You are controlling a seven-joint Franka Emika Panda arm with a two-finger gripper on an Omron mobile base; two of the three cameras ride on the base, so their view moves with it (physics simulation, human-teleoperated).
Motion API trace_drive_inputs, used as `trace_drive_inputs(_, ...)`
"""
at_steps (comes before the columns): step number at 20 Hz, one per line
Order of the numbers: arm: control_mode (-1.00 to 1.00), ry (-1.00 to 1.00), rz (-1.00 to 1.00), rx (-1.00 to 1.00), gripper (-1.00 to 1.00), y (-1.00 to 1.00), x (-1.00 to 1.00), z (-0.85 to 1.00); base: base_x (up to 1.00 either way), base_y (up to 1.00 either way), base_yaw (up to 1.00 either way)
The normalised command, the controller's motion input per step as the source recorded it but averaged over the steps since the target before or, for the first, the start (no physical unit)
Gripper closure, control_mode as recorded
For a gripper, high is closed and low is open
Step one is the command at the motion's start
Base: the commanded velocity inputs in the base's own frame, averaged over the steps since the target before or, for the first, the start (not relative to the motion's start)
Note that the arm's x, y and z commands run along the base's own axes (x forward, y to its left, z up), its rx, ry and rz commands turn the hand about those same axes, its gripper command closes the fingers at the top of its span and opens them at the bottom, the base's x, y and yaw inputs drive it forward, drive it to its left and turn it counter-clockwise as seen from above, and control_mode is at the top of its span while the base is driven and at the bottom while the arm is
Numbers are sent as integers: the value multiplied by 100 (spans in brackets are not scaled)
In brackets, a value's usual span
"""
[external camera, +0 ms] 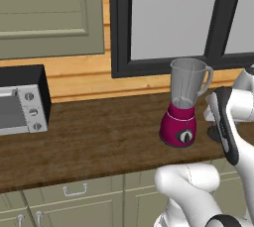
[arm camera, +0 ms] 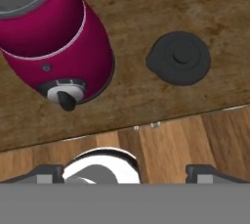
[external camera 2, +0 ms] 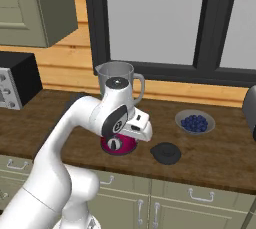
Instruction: Close the lid blender by securely placing the lid on top.
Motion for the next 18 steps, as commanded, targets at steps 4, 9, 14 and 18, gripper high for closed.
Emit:
trace_drive_inputs(4,-100,0,-1,0,-100,-54,2,-45,0,0,0)
trace_drive_inputs(9,-100,0,0,0,-100,-49,14,-36,0,0,0)
trace_drive_inputs(14,-100,1,0,0,-100,-50,21,-28,0,0,0)
trace_drive_inputs(18,-100,4,0,0,-100,-52,29,-26,0,0,0)
